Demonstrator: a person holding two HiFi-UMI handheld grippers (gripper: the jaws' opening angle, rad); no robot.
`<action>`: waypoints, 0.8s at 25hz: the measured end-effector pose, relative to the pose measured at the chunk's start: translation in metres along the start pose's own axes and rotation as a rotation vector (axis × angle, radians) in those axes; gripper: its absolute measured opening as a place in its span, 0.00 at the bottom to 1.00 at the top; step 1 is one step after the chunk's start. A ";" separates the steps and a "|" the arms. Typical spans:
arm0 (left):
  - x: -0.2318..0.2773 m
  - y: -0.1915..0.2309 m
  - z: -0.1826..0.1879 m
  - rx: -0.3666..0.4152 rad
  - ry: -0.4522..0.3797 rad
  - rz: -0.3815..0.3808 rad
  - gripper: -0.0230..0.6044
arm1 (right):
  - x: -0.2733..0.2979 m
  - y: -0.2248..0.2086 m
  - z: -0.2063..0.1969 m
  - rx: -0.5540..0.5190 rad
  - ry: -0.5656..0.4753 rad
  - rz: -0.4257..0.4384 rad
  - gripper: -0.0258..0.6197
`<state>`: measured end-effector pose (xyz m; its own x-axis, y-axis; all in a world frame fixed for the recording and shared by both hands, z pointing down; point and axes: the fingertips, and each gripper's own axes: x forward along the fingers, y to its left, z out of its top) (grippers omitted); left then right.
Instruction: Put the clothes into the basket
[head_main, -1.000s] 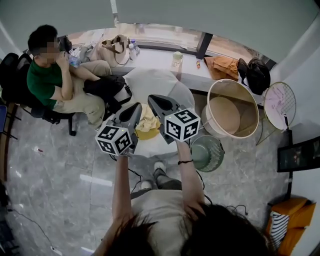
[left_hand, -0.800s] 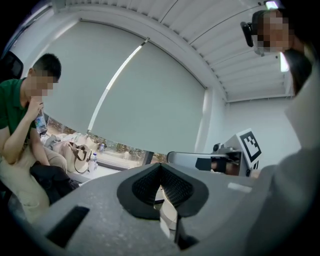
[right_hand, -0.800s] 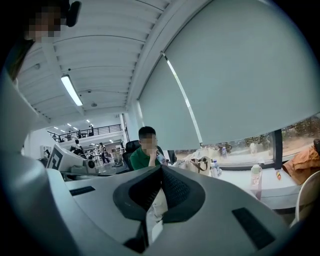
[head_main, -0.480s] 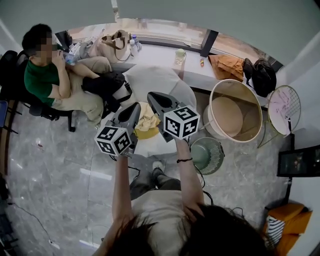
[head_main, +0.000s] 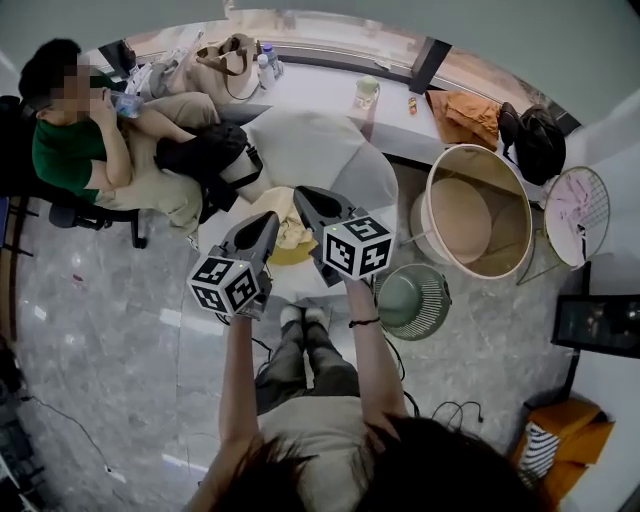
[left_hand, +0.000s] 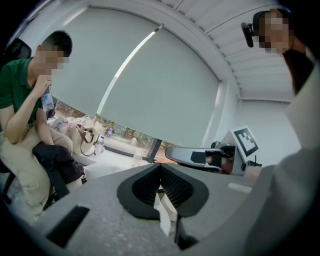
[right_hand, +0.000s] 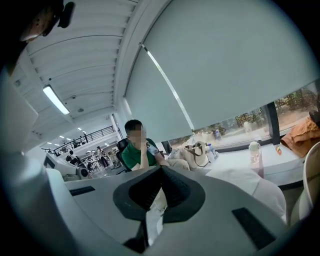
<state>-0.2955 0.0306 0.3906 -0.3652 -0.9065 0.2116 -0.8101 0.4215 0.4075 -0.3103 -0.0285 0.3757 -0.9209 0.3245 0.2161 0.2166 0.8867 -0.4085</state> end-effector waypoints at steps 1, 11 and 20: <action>0.004 0.004 -0.002 -0.007 0.004 0.000 0.05 | 0.004 -0.004 -0.004 0.009 0.010 -0.001 0.05; 0.031 0.057 -0.039 -0.078 0.047 0.009 0.05 | 0.059 -0.046 -0.051 0.028 0.111 -0.008 0.05; 0.069 0.099 -0.088 -0.107 0.103 -0.019 0.05 | 0.089 -0.102 -0.109 0.082 0.172 -0.046 0.05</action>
<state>-0.3603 0.0122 0.5241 -0.2966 -0.9095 0.2912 -0.7610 0.4093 0.5033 -0.3794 -0.0542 0.5333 -0.8589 0.3417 0.3815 0.1416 0.8742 -0.4644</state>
